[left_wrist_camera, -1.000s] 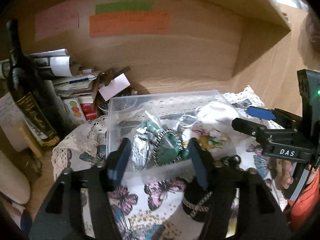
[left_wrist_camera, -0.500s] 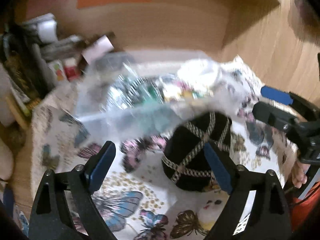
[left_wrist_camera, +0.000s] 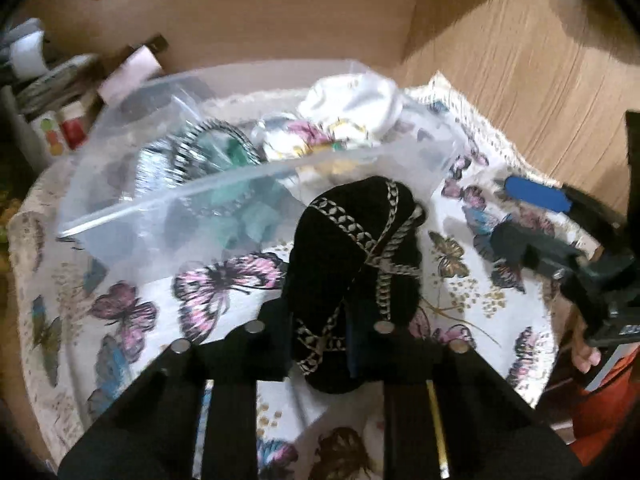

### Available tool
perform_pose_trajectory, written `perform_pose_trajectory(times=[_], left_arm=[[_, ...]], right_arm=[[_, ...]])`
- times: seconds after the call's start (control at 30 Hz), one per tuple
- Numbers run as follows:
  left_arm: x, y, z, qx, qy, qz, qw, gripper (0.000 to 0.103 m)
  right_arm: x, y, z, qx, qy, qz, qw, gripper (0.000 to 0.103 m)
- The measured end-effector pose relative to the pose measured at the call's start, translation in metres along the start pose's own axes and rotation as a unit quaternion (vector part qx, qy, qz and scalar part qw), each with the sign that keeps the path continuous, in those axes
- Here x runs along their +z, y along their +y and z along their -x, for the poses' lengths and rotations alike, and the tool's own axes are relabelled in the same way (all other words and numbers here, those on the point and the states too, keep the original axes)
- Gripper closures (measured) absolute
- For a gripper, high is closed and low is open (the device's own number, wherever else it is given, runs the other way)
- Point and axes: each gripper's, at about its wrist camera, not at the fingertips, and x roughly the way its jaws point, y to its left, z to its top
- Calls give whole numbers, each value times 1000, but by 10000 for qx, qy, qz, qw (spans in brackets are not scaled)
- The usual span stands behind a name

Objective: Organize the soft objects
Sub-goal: 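Grasp the black chain-patterned pouch with the left tool, then grasp the yellow felt ball with the right tool while the left tool lifts the black pouch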

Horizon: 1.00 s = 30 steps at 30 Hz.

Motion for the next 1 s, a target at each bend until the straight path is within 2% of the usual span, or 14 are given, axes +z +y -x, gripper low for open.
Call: perform_pose_trajectory(times=[0.3, 0.47, 0.63, 0.67, 0.8, 0.9, 1.0], left_arm=[[-34, 24, 76, 607, -788, 315, 9945, 88], [-56, 34, 97, 805, -922, 578, 9908, 88], [-70, 40, 110, 803, -1023, 709, 9890, 88], [-70, 39, 110, 791, -1039, 720, 9888, 88], [-71, 37, 115, 741, -1168, 738, 9876, 88], [-66, 37, 119, 689, -1300, 703, 9866, 88], [-57, 38, 124, 727, -1439, 672, 9846, 88]], right_arm=[[-11, 35, 5, 499, -10, 123, 9987, 21], [-23, 64, 1, 856, 79, 221, 9960, 21], [-37, 86, -7, 1099, 311, 366, 9928, 22], [-40, 89, -10, 1164, 389, 394, 9917, 25], [-48, 96, -22, 1249, 645, 507, 9888, 59], [-48, 95, -23, 1252, 613, 547, 9887, 61], [-38, 90, -14, 1070, 345, 581, 9920, 61]])
